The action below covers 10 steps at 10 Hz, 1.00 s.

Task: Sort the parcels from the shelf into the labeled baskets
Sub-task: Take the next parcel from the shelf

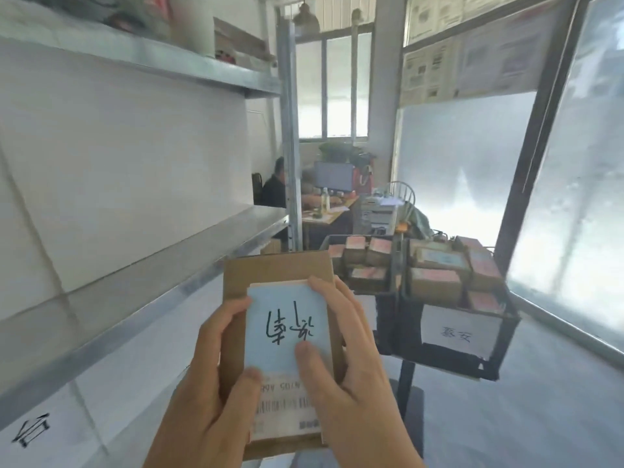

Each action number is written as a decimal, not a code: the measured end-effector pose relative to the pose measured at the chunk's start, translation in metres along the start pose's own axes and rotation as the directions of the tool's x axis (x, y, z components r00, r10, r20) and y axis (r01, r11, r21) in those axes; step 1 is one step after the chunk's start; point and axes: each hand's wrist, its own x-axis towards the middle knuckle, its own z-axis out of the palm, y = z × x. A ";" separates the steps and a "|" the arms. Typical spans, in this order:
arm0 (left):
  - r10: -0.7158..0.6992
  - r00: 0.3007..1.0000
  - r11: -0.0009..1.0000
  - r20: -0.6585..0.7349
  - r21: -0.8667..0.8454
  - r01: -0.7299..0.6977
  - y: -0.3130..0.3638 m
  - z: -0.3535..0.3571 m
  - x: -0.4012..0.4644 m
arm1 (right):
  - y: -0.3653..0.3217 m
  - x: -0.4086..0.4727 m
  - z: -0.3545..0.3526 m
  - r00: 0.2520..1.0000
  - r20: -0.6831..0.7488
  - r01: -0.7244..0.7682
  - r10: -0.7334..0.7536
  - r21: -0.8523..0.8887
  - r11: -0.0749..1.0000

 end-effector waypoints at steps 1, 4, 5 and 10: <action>-0.049 0.997 0.999 0.056 -0.003 0.049 0.020 0.045 0.032 | 0.018 0.018 -0.041 0.997 -0.073 -0.020 0.018 -0.025 0.999; -0.040 0.987 0.995 0.153 -0.082 0.053 0.019 0.180 0.147 | 0.111 0.112 -0.170 0.988 -0.126 -0.111 0.090 -0.170 0.979; -0.109 0.982 0.988 0.156 -0.087 0.124 0.026 0.210 0.183 | 0.133 0.146 -0.199 0.987 -0.097 -0.147 0.130 -0.197 0.969; -0.134 0.977 0.990 0.166 -0.019 0.139 -0.085 0.268 0.379 | 0.280 0.331 -0.204 0.953 -0.059 -0.299 0.297 -0.335 0.893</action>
